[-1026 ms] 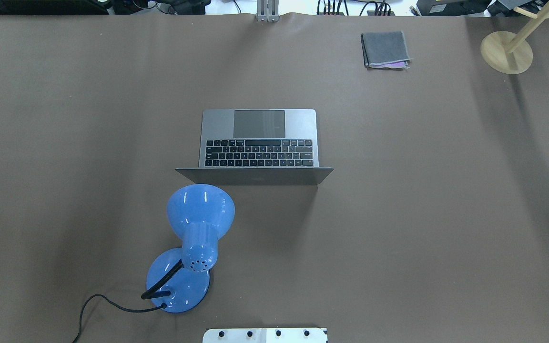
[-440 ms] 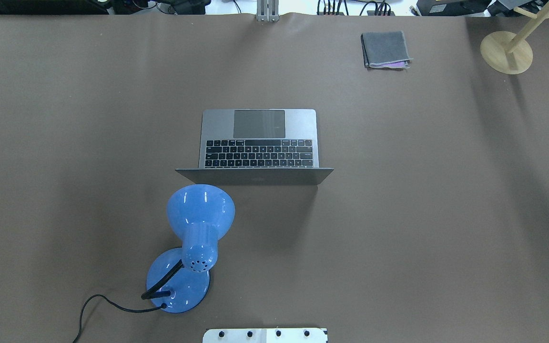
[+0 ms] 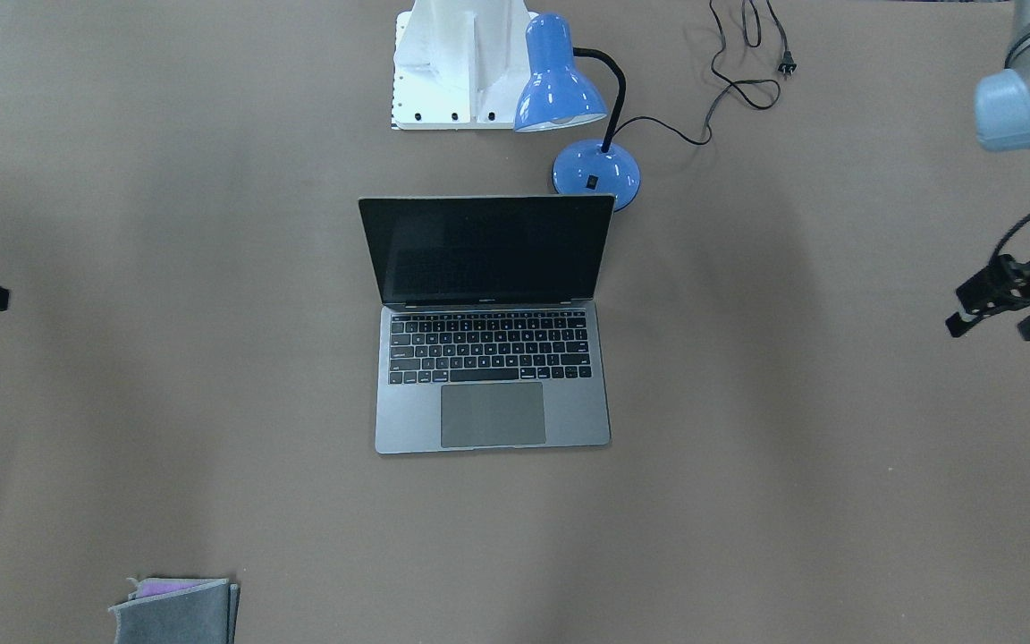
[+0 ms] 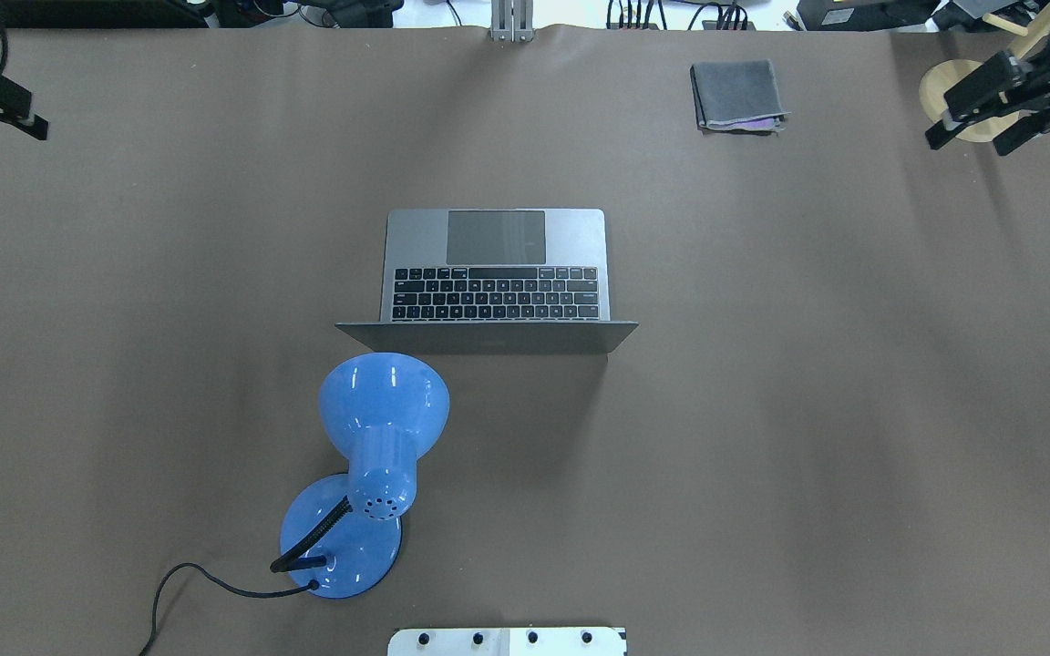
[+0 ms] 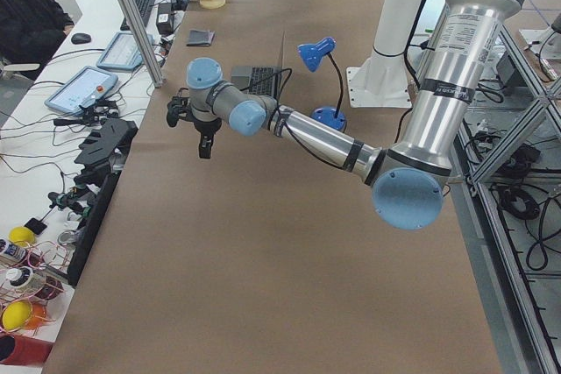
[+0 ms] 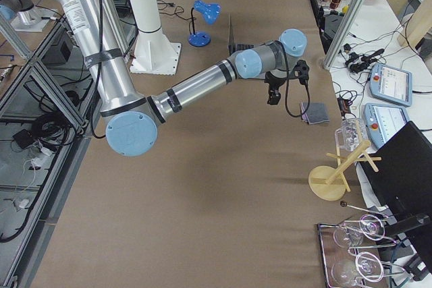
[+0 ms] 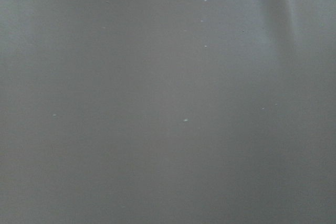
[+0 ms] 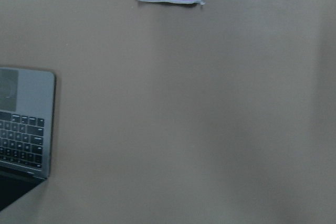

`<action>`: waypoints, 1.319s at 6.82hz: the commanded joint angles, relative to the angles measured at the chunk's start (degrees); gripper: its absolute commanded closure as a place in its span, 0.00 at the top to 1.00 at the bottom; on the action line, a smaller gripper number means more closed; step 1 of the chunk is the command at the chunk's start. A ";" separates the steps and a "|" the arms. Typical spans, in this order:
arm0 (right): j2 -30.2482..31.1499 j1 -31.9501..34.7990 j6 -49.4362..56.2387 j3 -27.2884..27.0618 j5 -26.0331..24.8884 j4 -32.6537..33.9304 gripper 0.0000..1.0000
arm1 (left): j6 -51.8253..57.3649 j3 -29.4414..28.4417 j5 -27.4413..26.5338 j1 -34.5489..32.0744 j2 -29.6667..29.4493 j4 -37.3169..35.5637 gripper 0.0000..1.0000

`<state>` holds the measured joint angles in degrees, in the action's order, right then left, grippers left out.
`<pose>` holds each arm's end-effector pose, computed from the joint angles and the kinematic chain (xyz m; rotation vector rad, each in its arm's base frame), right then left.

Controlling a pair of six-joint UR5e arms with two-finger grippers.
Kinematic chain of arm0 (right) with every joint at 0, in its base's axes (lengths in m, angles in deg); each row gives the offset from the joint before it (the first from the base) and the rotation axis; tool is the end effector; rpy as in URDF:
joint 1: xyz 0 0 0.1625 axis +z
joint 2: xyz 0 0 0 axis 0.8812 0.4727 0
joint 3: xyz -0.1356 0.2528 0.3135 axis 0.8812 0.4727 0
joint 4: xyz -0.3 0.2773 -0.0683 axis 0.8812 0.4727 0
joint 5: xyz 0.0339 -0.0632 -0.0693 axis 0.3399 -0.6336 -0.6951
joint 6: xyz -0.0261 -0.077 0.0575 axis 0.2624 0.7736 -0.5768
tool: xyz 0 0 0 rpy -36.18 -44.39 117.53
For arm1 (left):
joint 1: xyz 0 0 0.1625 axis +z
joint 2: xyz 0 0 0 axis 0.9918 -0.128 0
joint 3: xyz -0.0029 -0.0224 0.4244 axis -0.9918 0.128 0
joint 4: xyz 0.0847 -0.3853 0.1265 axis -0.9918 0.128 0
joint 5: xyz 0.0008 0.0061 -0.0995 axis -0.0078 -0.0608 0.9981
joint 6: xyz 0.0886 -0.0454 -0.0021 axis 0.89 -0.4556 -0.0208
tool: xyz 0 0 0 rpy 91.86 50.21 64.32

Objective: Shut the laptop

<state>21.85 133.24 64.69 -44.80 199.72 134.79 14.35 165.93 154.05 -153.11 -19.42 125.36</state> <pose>-0.1406 -0.5774 0.3564 0.0021 -1.0414 -0.1096 0.1406 -0.5871 0.4063 0.1714 0.9485 -0.0653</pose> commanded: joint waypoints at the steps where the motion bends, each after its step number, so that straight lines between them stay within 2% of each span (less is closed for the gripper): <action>1: 0.12 -7.88 -18.28 -5.01 -0.20 -6.70 0.98 | -10.97 4.32 5.87 5.42 -0.15 2.70 0.84; 2: 0.91 -10.08 -24.62 -6.60 -0.12 -10.22 0.92 | -14.57 7.13 11.49 5.95 -0.06 2.62 0.63; 3: 1.27 -12.71 -28.17 -8.62 0.23 -11.04 0.72 | -18.61 9.86 13.37 9.70 -0.23 2.61 0.48; 4: 1.79 -15.70 -31.16 -11.25 0.24 -11.05 0.53 | -21.34 11.28 13.48 13.13 -0.23 2.79 0.25; 5: 1.80 -17.73 -33.80 -13.71 0.32 -11.05 0.24 | -22.59 11.73 13.48 15.42 -0.67 2.88 0.02; 6: 1.71 -19.93 -33.91 -15.30 0.15 -11.05 0.00 | -24.43 12.17 13.57 16.75 -1.20 2.79 0.00; 8: 1.10 -24.06 -33.92 -15.67 -1.51 -11.13 0.00 | -33.81 11.21 12.87 23.41 -5.66 2.79 0.00; 9: 0.66 -26.52 -34.00 -15.67 -4.31 -11.13 0.00 | -34.11 11.21 12.95 23.97 -6.12 2.79 0.00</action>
<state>23.01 109.46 30.78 -60.36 197.90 123.69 -17.73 177.33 167.09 -130.94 -24.23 128.15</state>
